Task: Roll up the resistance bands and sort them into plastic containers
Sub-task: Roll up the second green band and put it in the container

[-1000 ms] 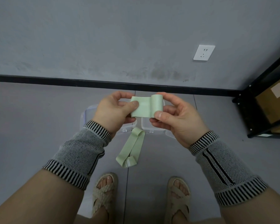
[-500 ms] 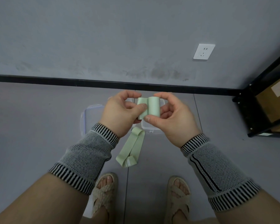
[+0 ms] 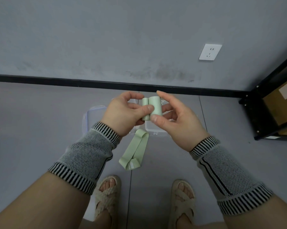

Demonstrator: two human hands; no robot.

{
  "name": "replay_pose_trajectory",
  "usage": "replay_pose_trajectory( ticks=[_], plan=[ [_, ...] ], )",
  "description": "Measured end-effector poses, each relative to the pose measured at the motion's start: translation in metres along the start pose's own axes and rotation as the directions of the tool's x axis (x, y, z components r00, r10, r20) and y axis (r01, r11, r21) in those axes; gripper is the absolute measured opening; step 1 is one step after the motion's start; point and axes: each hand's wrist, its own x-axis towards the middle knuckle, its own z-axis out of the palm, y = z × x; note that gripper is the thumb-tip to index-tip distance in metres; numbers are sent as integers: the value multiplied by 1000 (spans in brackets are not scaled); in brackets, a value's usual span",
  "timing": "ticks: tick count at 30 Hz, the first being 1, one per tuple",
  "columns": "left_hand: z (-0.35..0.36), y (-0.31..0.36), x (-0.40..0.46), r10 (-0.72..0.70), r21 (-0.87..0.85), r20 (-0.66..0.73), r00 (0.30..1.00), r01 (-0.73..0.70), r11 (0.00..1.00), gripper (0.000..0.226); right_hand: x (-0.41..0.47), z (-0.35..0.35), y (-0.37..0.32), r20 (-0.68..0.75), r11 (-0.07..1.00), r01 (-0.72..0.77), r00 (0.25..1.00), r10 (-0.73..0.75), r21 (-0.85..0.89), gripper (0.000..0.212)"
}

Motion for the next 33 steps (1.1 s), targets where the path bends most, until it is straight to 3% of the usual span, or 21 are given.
replay_pose_trajectory(
  ticks=[8, 12, 20, 33],
  plan=[
    [-1, -2, -1, -9, 107, 19, 1000, 7, 994, 29, 3, -2, 2, 37, 997, -19, 999, 17, 80, 52],
    [-3, -1, 2, -19, 84, -16, 1000, 20, 996, 18, 3, -6, 1, 43, 971, -52, 998, 43, 232, 49],
    [-8, 3, 1, 5, 8, -43, 999, -5, 1000, 20, 4, -7, 1, 30, 964, -35, 999, 28, 264, 49],
    [4, 1, -4, 5, 5, -16, 1000, -5, 1000, 19, 5, 2, 2, -18, 999, 41, 999, -41, 11, 56]
  ],
)
